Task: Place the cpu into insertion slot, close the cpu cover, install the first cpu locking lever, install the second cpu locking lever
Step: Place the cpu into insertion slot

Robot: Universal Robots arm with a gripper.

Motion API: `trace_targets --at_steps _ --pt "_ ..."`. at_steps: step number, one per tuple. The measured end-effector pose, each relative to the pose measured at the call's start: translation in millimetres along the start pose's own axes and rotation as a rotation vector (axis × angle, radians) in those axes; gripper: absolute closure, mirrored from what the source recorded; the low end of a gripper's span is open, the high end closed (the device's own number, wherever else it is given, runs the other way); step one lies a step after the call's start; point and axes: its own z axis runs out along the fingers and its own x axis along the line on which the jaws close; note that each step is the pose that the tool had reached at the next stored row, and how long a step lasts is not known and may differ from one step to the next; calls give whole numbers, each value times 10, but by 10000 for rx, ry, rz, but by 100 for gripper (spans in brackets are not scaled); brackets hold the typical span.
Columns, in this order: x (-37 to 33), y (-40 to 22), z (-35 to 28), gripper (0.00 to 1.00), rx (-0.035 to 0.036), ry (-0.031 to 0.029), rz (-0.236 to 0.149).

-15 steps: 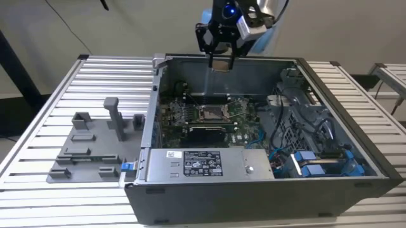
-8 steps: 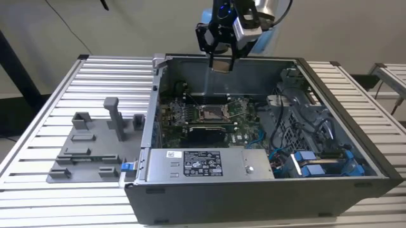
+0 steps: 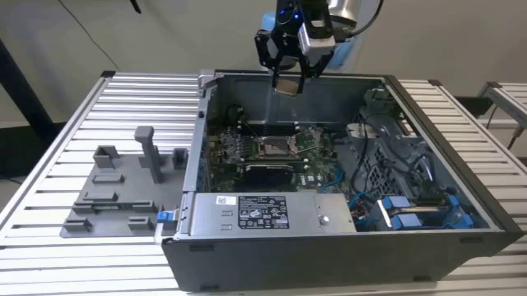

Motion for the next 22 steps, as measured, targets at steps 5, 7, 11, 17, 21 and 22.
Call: trace_targets --at_steps 5,7,11,17,21,22 --pt "0 -1 12 46 -15 -74 837" --pt "0 -2 16 46 -21 -102 1160" --pt "0 -2 24 46 -26 -144 1762" --pt "0 -3 35 46 -14 -158 2499" --pt "-1 -4 43 46 5 -145 2976" --pt "-1 -4 45 46 8 -146 3107"
